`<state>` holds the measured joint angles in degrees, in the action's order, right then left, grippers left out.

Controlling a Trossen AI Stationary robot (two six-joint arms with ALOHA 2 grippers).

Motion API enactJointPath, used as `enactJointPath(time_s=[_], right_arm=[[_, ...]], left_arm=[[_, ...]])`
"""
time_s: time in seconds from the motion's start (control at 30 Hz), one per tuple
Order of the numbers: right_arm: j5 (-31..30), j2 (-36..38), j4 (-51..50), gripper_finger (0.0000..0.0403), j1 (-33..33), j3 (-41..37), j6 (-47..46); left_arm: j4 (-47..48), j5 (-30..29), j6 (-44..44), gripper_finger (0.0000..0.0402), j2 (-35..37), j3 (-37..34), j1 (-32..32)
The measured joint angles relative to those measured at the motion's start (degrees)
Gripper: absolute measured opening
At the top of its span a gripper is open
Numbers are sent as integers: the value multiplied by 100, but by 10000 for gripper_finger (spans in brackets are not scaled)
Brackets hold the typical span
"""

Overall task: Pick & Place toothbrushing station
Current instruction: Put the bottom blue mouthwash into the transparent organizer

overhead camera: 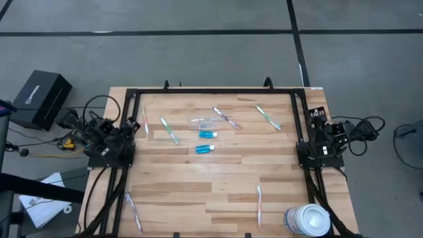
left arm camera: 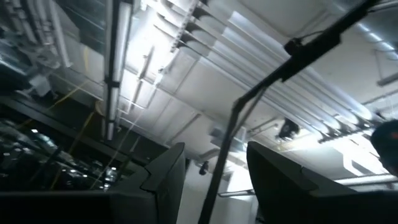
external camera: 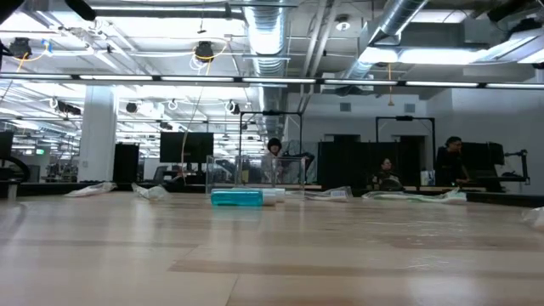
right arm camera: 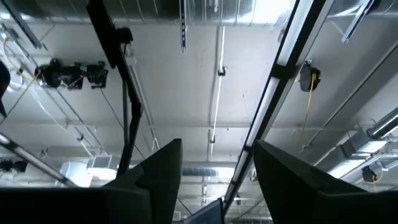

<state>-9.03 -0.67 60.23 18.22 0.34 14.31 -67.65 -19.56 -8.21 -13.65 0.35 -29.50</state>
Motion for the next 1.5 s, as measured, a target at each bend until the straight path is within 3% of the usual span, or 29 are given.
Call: enactJointPath(time_s=[0.4, 0.6, 0.7, 0.8, 0.97, 1.1, 1.23, 1.37, 1.5], right_arm=[[-180, -1, 341, 188, 0, 91, -383], [-820, 1, 596, 188, 0, 223, -999], [-915, -122, -74, 188, 2, 529, -1362], [-1495, -576, -827, 188, 2, 1063, -1668], [-1861, -1640, -1444, 188, 2, 2357, -1070], [-2217, -2525, -2504, 188, 0, 3659, -400], [-2962, -3314, -3979, 188, 0, 4958, -76], [-3196, -3914, -5232, 188, 0, 5994, -218], [-3196, -4239, -5709, 188, 0, 6617, -365]], left_arm=[[-64, -183, -572, 168, -2, 1, 2], [-54, -829, -1111, 168, -213, 244, 7], [212, -907, -1036, 168, -786, 732, 7], [750, -1210, -763, 168, -1582, 1438, 46], [2194, -1226, -580, 168, -2878, 2935, 383], [4219, -859, -845, 168, -3754, 4143, 757], [6374, -285, -1397, 168, -4489, 5038, 1220], [7098, 736, -1479, 168, -5142, 5353, 1712], [7633, 1846, -1196, 168, -5653, 5407, 2156]])
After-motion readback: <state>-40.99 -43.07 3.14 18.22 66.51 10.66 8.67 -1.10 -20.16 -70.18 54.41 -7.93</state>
